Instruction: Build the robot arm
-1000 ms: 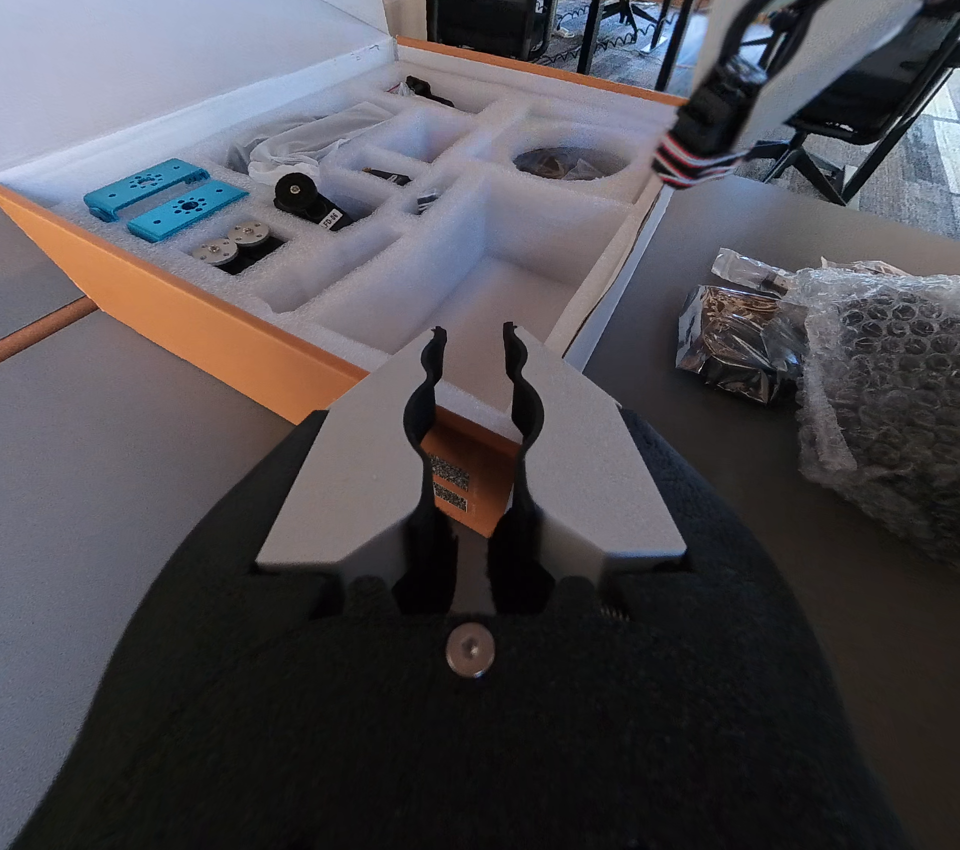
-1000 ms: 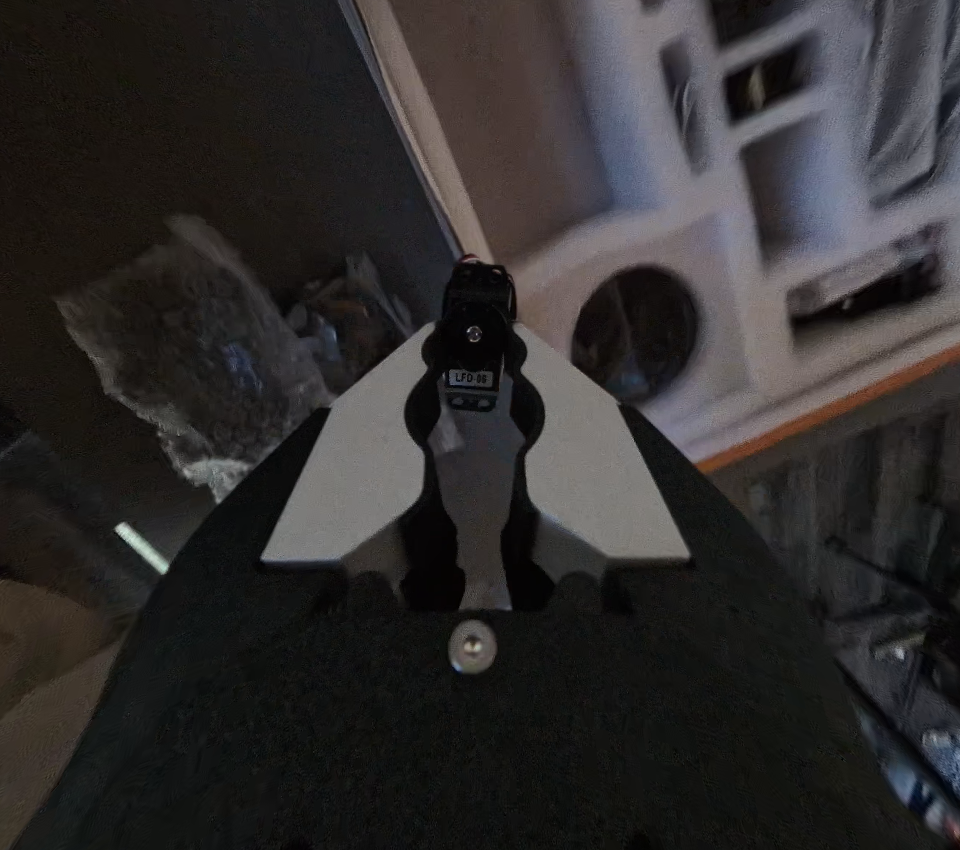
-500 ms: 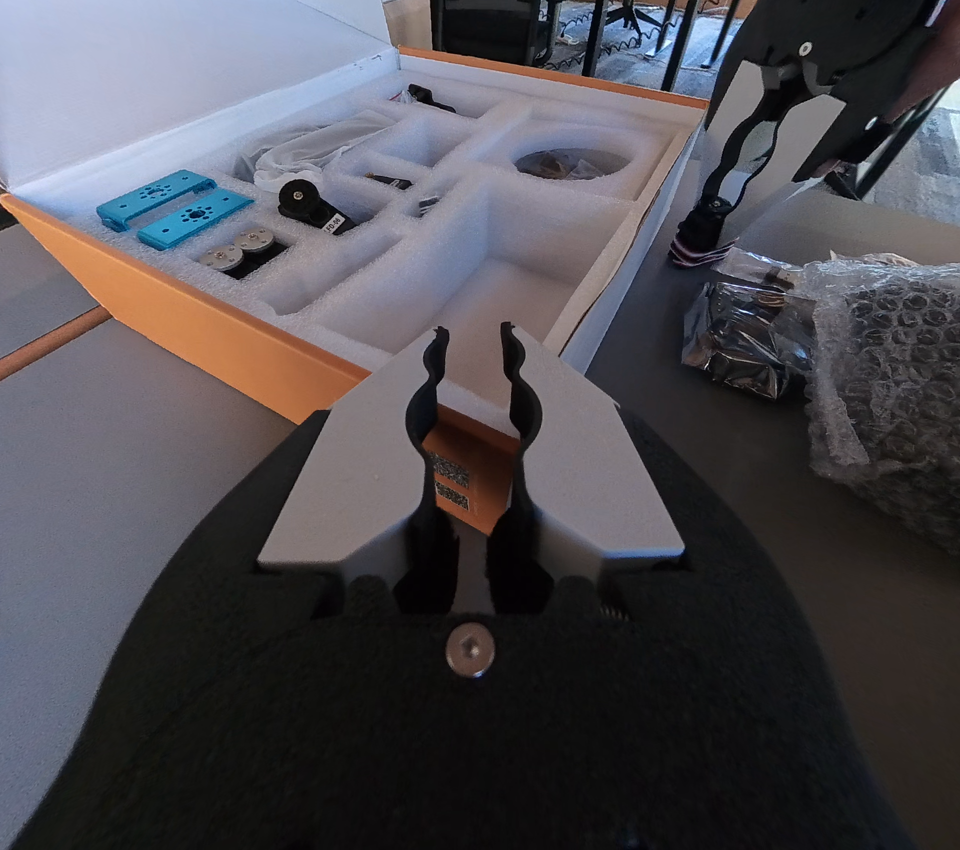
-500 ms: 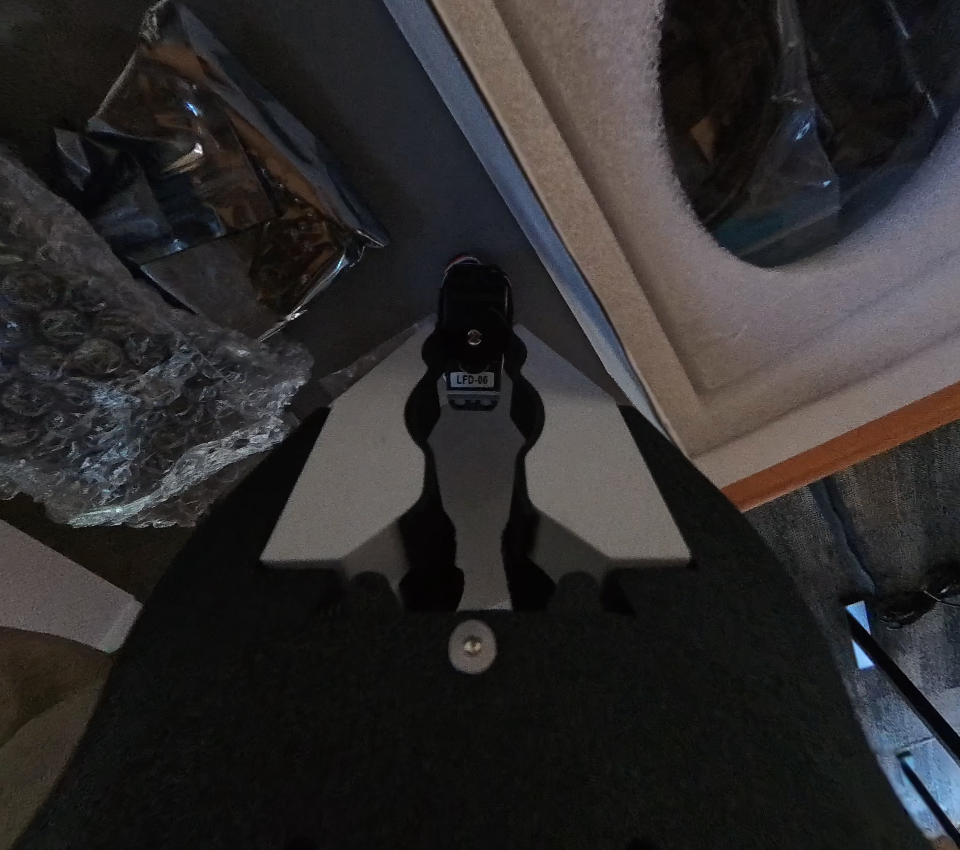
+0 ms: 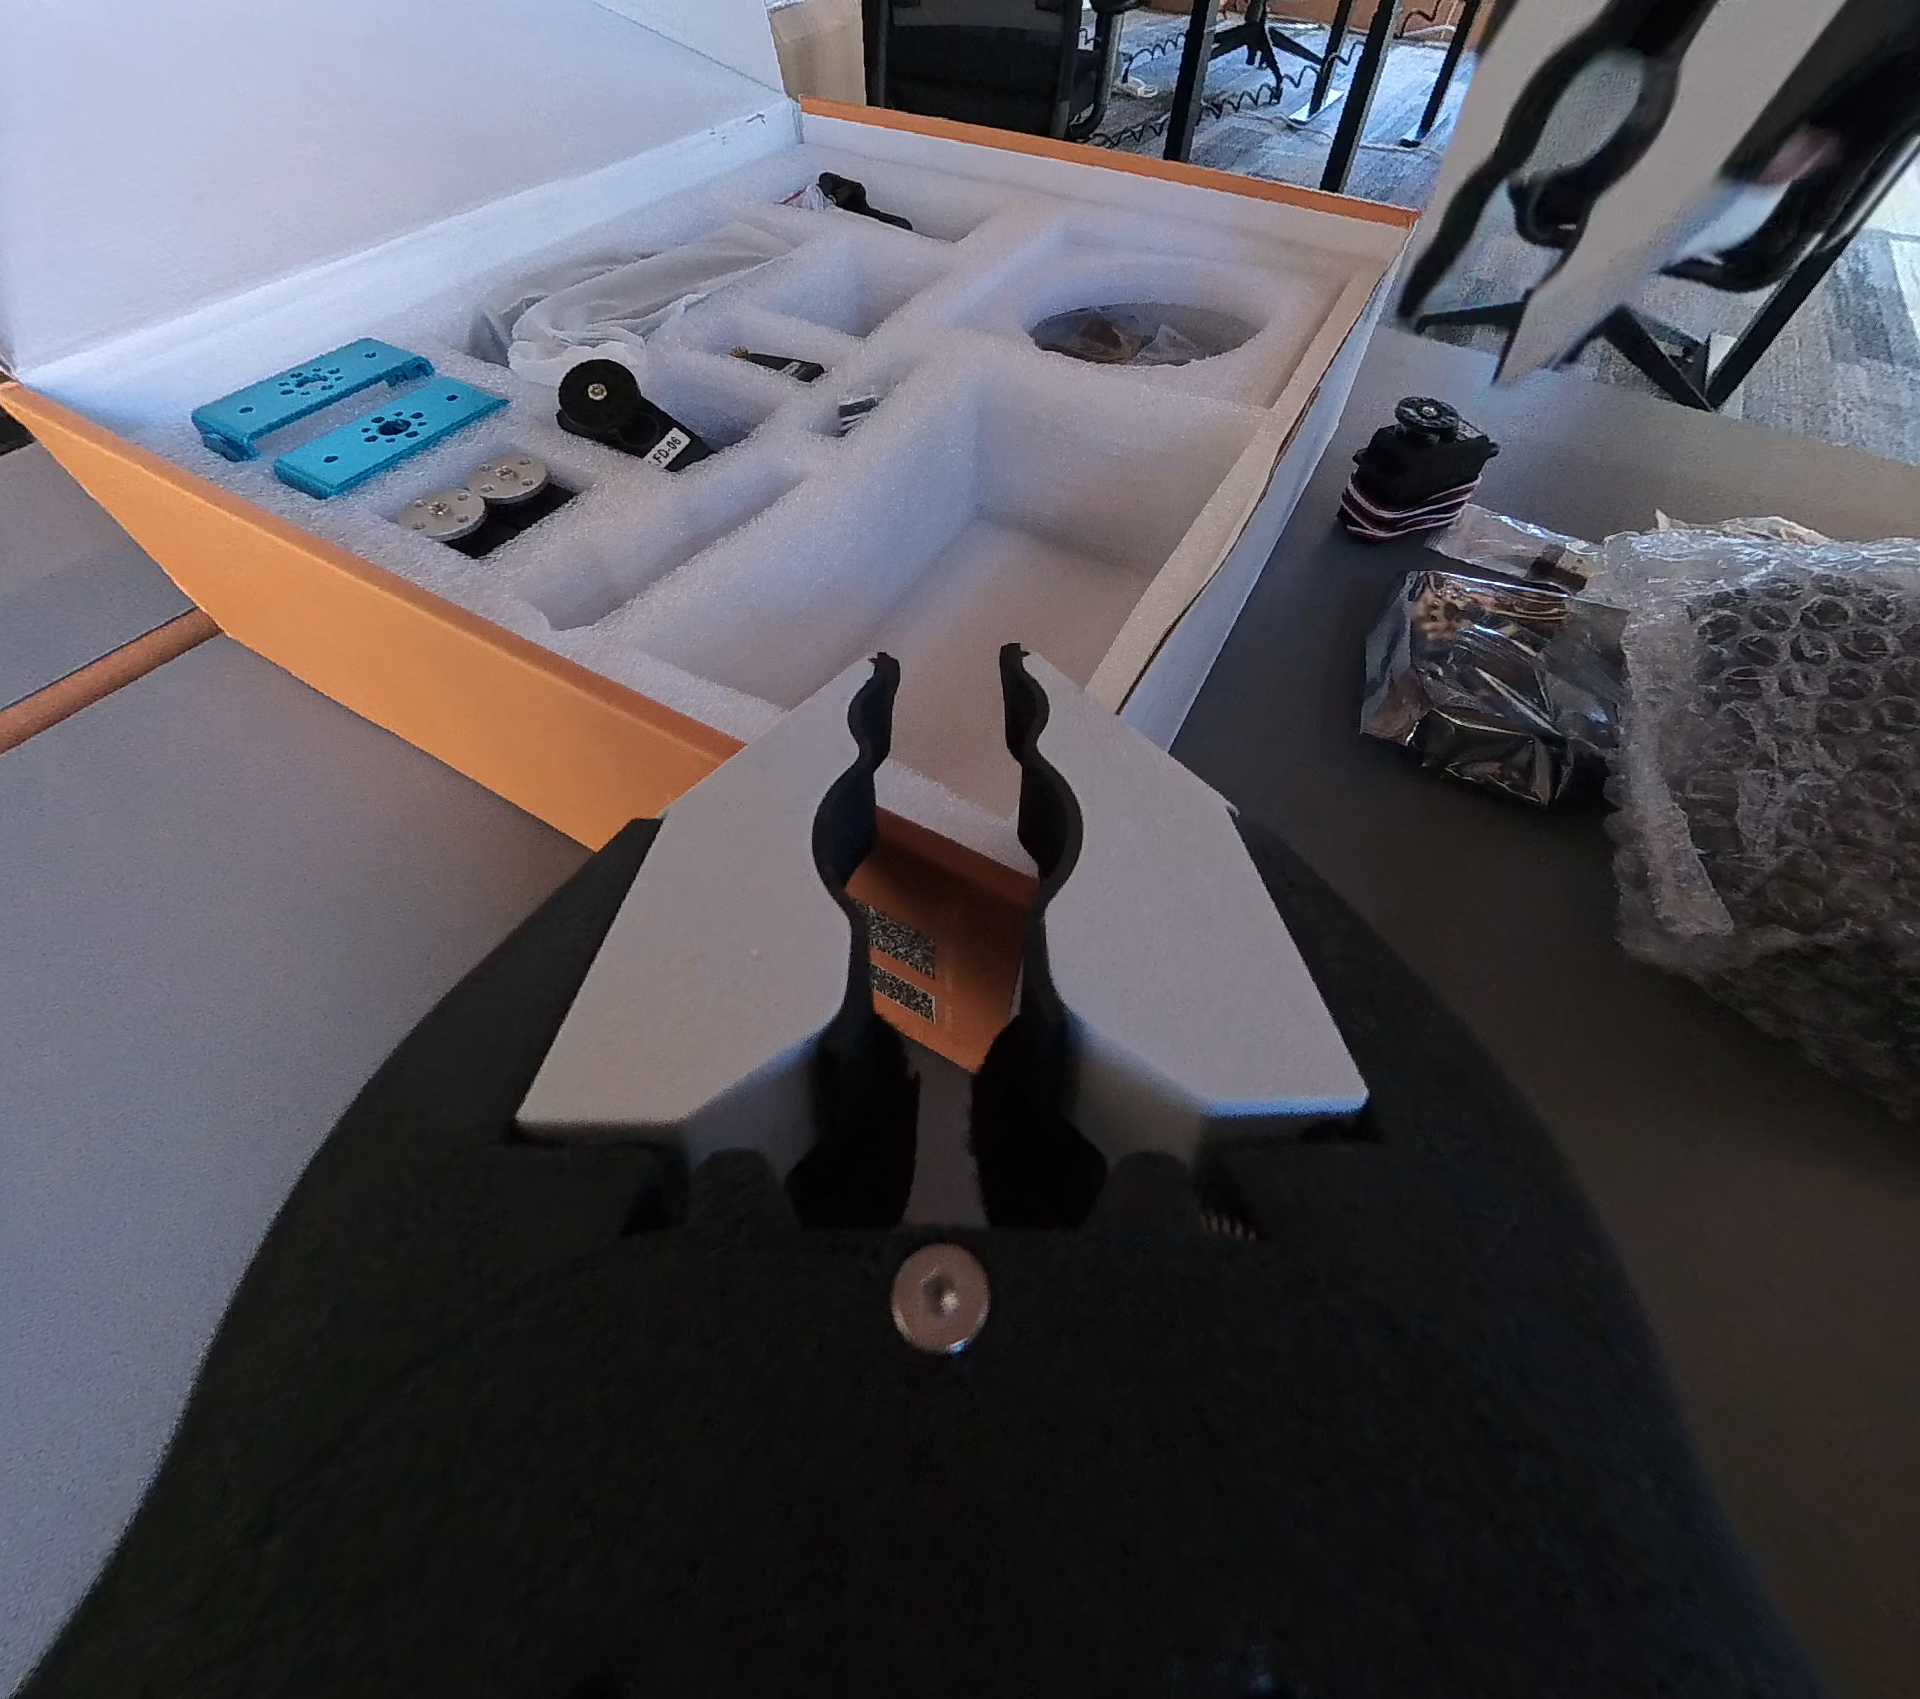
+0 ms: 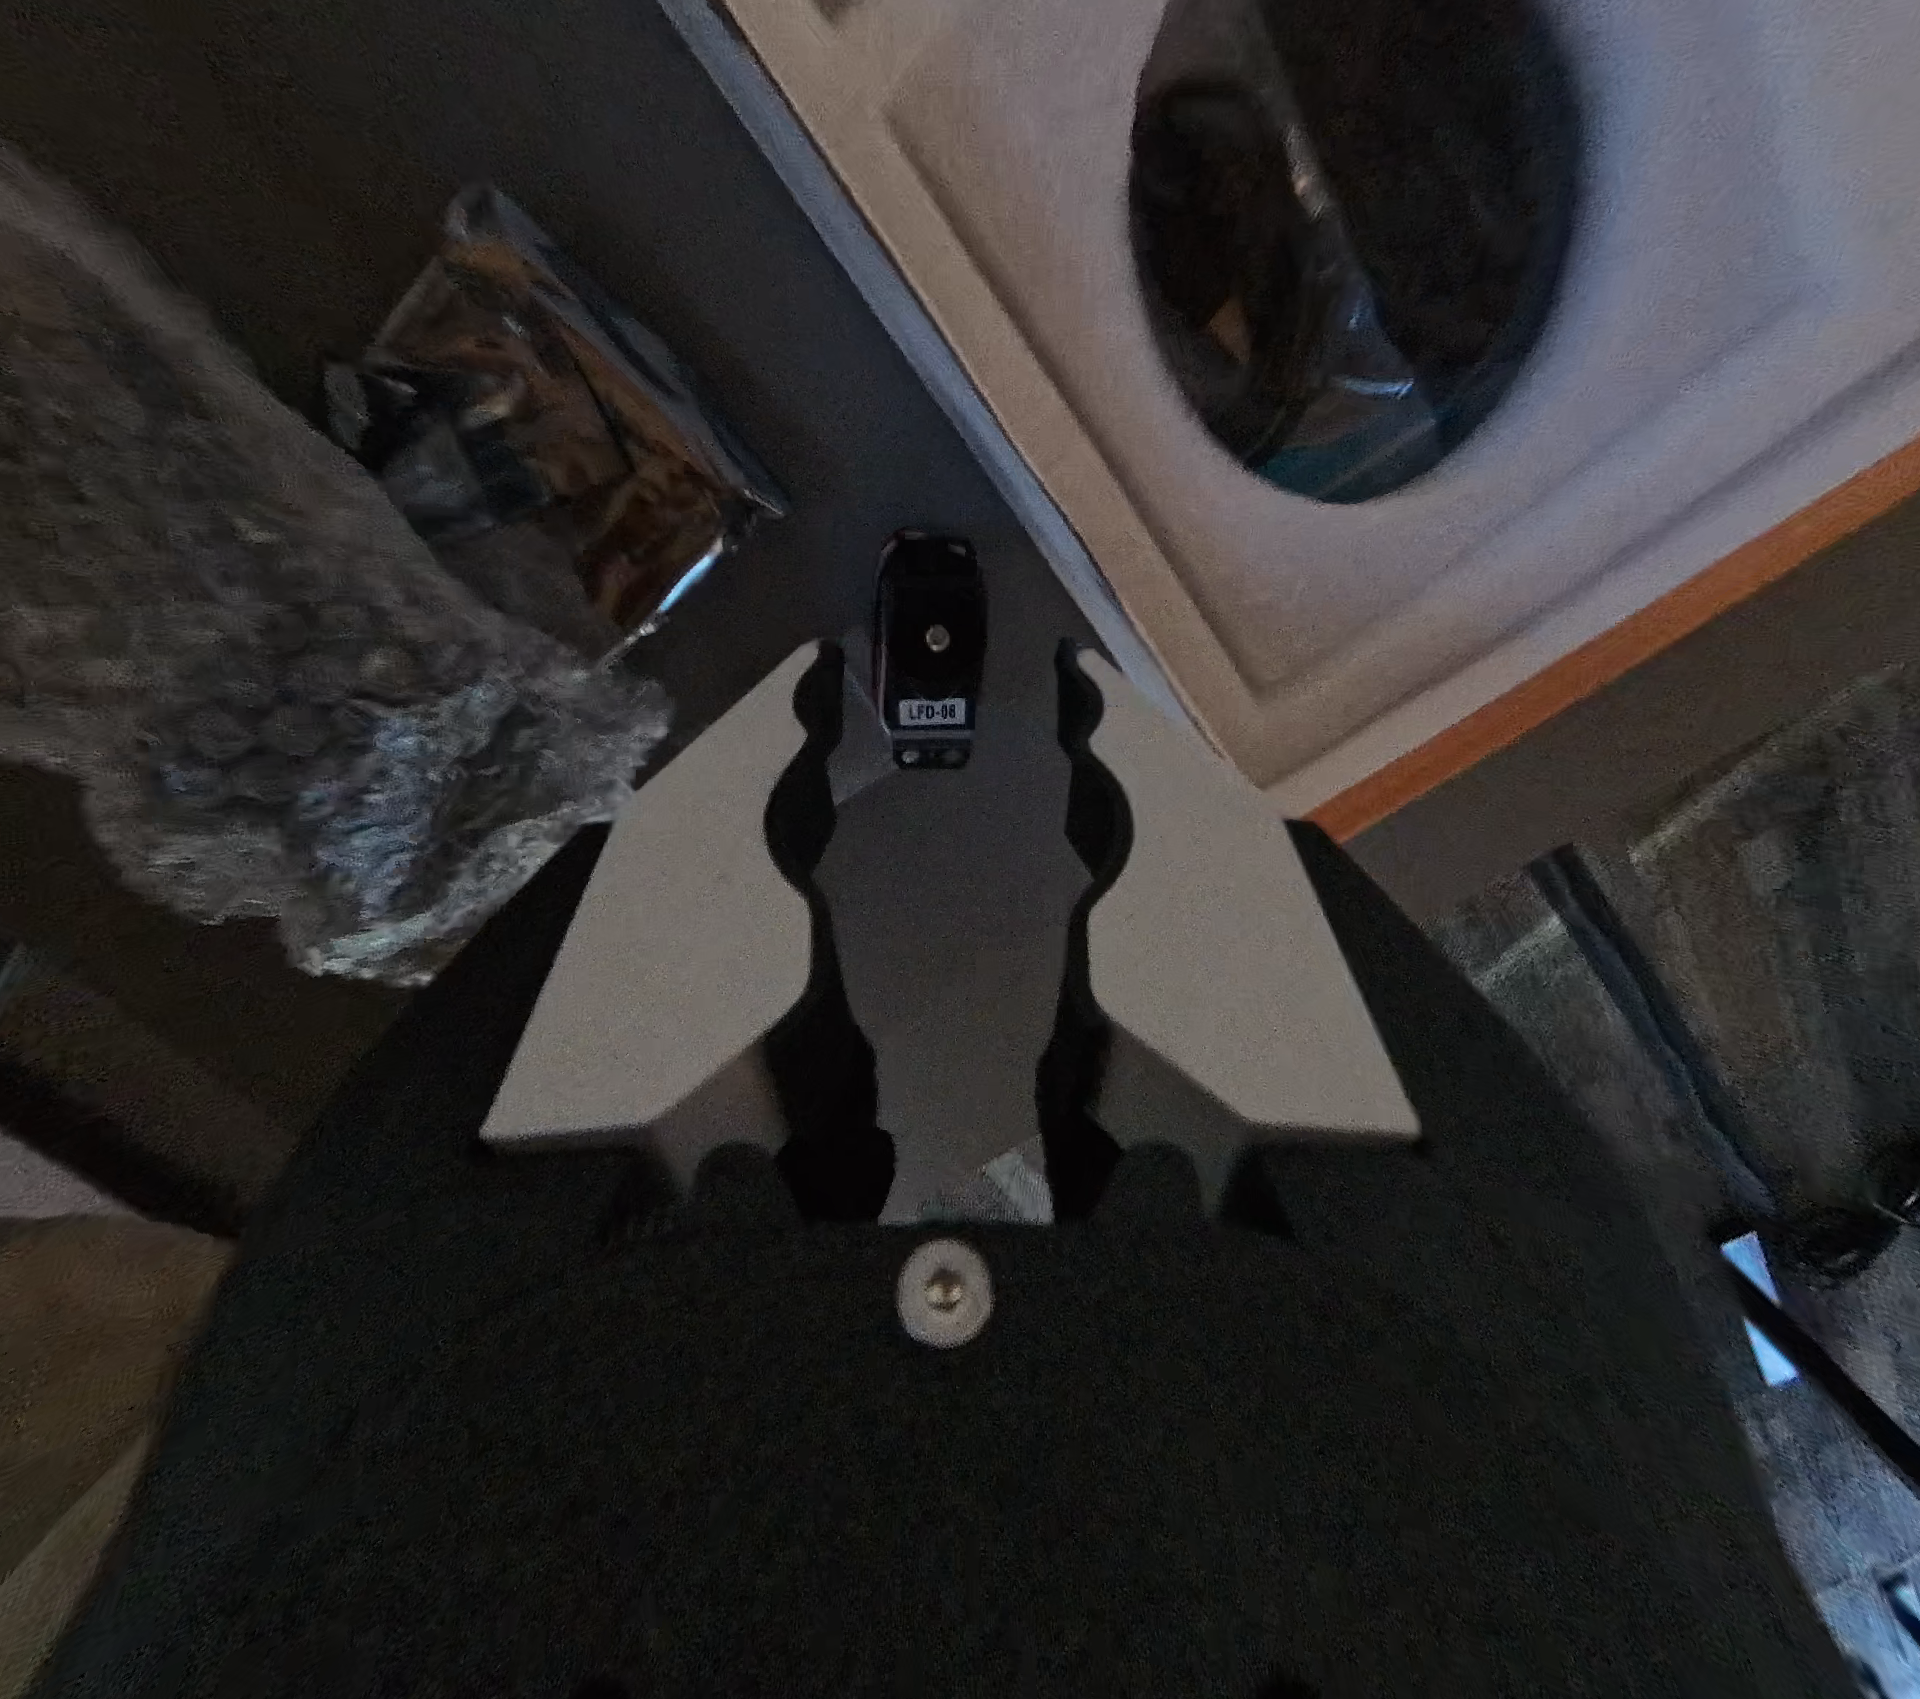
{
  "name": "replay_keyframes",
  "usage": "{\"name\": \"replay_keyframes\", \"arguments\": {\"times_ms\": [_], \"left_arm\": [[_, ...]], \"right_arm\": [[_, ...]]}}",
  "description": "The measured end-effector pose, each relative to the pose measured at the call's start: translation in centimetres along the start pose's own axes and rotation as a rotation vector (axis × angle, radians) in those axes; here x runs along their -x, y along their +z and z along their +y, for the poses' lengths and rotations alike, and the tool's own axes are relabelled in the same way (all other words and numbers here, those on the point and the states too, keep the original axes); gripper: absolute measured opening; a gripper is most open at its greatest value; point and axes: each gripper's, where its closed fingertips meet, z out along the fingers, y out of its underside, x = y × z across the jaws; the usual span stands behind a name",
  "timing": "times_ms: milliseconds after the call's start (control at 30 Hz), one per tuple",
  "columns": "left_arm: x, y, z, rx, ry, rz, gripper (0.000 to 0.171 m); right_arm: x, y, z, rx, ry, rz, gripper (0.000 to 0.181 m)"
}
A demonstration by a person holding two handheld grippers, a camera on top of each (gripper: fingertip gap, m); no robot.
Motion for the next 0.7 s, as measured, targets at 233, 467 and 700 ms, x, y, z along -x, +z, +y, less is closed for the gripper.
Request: {"name": "replay_keyframes", "arguments": {"times_ms": [233,467,700], "left_arm": [[0.0,0.0,0.0,-0.006,-0.007,-0.009,0.020],[0.0,0.0,0.0,-0.004,-0.003,-0.008,0.020],[0.0,0.0,0.0,-0.003,0.002,-0.005,0.019]], "right_arm": [[-3.2,-4.4,-20.5,-0.510,0.239,0.161,0.036],[-6.5,4.5,-24.6,-0.362,0.530,-0.043,0.051],[-8.0,4.9,-23.1,-0.281,0.504,0.050,0.029]]}}
